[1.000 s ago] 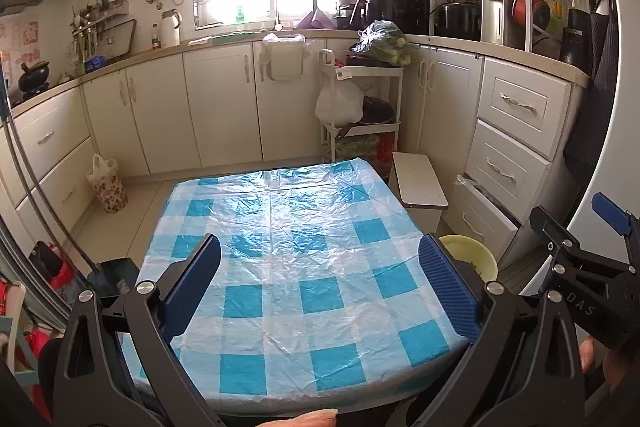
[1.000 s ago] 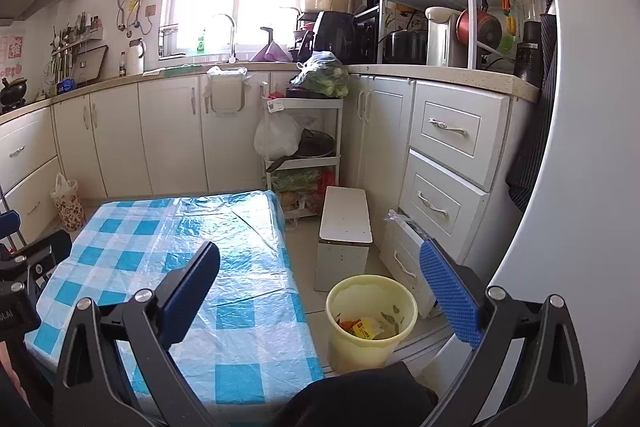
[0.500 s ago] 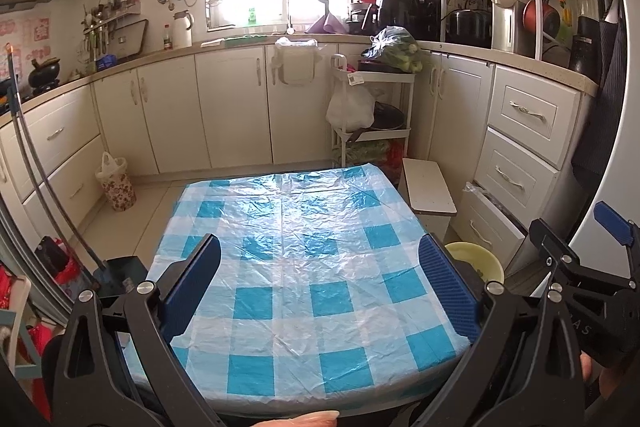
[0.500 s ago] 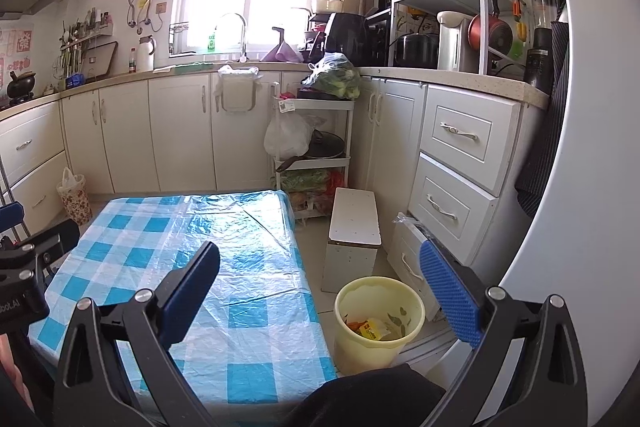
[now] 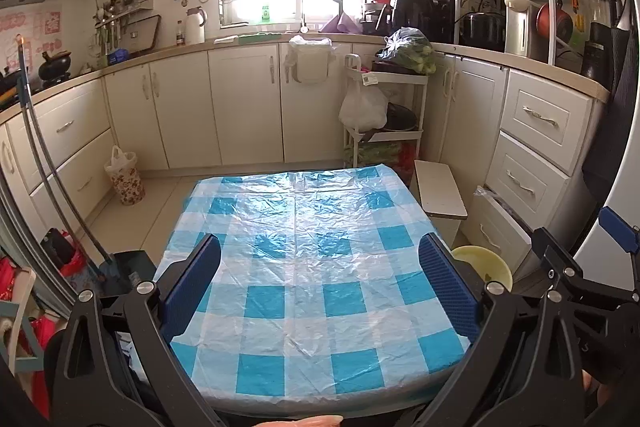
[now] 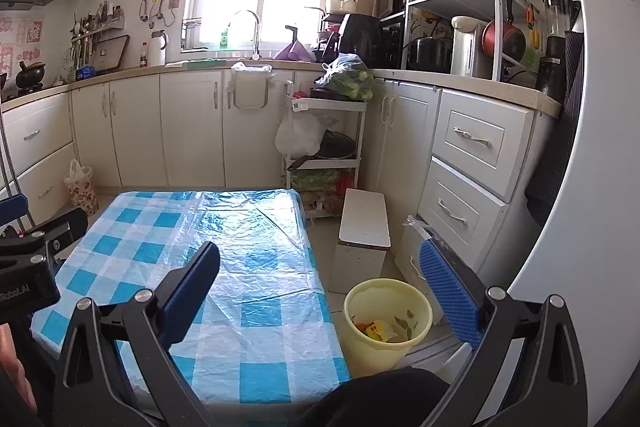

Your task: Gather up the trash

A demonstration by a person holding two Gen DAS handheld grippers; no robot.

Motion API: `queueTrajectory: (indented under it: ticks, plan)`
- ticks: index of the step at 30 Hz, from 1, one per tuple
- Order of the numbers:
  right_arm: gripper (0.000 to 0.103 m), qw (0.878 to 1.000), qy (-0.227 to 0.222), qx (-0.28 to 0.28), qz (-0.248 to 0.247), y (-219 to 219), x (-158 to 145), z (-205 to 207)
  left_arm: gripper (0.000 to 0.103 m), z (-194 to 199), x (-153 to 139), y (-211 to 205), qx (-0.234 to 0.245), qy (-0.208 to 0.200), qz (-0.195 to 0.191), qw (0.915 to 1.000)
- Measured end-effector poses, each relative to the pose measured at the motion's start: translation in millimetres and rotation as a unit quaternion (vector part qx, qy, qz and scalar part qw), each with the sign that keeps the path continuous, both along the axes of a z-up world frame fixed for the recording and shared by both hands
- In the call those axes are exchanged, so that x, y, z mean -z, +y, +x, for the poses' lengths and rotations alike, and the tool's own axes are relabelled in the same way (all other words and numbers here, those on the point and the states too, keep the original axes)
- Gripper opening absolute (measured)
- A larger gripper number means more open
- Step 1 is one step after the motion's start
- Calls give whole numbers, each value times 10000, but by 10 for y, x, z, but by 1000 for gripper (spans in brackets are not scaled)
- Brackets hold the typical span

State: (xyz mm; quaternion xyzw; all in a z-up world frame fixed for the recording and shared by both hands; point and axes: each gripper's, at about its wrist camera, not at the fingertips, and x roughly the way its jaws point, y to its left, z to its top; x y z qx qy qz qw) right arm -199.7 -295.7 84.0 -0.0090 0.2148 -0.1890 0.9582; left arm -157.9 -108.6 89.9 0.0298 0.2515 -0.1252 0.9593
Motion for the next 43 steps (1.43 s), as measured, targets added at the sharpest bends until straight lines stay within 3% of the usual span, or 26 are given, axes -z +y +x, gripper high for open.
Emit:
queueTrajectory:
  ticks: [20,28,32,35,43]
  plan:
    - [96,9999,-12,-156,-3,95,8,42,96,18,37,81,-110,39,-65,9999]
    - [96,9993,30,-345,-107,269,16,171,96,277,220,342,44,757,-608,9953]
    - [96,9989,108,-446,-119,348,26,291,96,334,163,510,-153,416,-351,9984]
    - [96,9982,250,-539,-113,400,93,444,96,483,152,640,-240,401,-237,9986]
    - [96,9930,836,-837,63,479,434,1095,96,1168,511,986,-761,1189,-332,9894]
